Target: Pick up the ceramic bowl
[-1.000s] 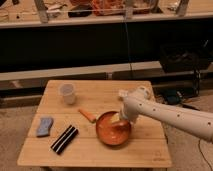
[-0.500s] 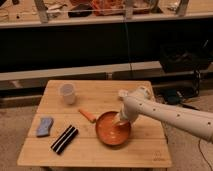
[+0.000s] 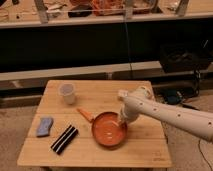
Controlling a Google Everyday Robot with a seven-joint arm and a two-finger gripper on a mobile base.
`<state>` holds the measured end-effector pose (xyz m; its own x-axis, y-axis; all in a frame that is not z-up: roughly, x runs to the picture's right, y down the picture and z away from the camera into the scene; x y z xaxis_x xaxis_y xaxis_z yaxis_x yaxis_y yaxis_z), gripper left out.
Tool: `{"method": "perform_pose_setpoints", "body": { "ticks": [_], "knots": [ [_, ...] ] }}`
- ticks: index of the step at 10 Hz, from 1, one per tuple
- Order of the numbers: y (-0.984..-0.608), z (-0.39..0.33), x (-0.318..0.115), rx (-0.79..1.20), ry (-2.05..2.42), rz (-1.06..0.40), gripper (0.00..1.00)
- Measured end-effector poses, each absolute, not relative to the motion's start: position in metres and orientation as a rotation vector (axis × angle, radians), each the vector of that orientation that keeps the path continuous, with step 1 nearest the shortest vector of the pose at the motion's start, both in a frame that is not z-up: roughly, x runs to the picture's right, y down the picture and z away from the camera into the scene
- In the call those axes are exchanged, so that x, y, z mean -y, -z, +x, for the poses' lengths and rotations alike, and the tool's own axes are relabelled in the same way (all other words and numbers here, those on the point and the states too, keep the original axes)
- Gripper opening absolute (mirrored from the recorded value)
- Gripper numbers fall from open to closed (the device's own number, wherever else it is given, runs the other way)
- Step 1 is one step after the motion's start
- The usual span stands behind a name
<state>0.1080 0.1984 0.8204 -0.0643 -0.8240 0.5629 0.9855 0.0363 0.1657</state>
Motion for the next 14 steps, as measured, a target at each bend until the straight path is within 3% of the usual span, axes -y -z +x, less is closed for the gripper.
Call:
{"method": "perform_pose_setpoints", "body": {
  "ticks": [2,3,14],
  "knots": [
    [-0.82,0.107,-0.197,0.608,1.532,-0.335,0.04],
    [-0.814,0.108,-0.191,0.603,1.544,-0.325,0.0],
    [-0.761,0.1,-0.143,0.602,1.618,-0.277,0.0]
  ]
}}
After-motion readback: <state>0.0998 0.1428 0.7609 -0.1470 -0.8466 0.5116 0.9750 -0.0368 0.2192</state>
